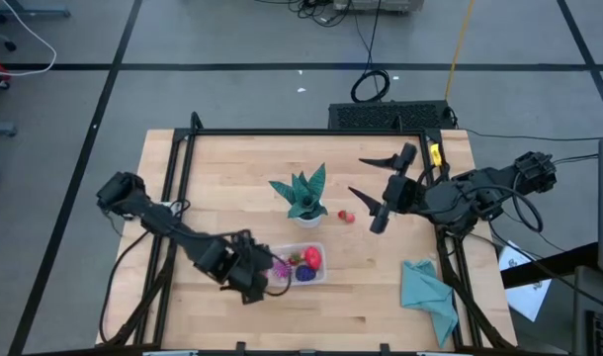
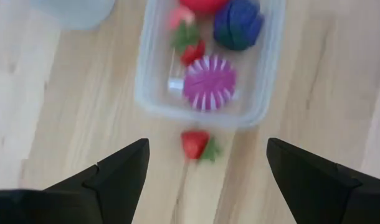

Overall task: Pick and placing Produce into tupperware
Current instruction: Put the bottom red strawberry into the transparent bin

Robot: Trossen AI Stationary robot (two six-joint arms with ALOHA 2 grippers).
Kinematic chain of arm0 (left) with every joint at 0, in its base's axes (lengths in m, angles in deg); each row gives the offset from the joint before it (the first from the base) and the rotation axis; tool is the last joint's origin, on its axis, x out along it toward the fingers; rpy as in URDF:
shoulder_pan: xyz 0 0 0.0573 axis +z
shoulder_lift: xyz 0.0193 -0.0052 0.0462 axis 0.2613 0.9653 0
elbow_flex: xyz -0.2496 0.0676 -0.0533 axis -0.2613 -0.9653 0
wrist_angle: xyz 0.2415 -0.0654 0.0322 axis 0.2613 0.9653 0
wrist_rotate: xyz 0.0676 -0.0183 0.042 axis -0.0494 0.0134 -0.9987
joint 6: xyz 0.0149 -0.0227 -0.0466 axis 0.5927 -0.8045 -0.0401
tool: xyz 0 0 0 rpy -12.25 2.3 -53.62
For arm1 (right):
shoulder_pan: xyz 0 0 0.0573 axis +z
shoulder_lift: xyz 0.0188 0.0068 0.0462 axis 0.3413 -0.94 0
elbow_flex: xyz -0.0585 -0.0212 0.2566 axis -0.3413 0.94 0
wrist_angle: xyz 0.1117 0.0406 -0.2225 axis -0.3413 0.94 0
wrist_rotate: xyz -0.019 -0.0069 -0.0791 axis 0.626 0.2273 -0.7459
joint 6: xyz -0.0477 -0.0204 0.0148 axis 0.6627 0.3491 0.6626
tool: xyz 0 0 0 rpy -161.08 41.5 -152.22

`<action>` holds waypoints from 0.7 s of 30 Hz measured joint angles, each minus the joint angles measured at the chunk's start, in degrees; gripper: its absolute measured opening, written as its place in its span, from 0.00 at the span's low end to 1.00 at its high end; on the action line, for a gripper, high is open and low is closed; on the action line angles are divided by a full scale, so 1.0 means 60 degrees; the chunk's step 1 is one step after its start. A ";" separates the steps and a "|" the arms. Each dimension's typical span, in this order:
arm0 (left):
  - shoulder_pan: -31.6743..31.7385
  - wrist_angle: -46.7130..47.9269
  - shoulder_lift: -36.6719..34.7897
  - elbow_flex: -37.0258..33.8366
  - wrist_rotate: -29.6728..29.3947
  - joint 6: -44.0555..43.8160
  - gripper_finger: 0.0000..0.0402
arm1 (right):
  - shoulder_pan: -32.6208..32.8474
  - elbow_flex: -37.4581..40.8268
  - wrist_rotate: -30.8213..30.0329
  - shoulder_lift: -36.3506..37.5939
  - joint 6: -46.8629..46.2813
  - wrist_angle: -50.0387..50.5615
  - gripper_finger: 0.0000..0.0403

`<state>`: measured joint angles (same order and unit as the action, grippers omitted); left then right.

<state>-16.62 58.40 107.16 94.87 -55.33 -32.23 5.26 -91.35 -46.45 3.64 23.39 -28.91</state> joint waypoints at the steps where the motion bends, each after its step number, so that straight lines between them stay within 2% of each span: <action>1: -0.0116 -0.0306 0.0015 -0.0106 -0.0027 -0.0184 0.82 | 0.0000 0.0000 0.0099 0.0000 -0.0006 -0.0009 0.70; 7: -0.0383 -0.1279 0.0087 -0.1040 0.0004 -0.1107 0.82 | 0.0004 0.0000 0.0323 -0.0004 -0.0215 -0.0075 0.70; 21: -0.0109 -0.1438 0.0079 -0.2312 -0.0194 -0.1686 0.82 | 0.0002 0.0000 0.0319 -0.0004 -0.0264 -0.0072 0.70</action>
<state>-17.27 49.77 107.63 81.00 -56.50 -42.35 5.27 -91.35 -44.54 3.62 21.81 -29.34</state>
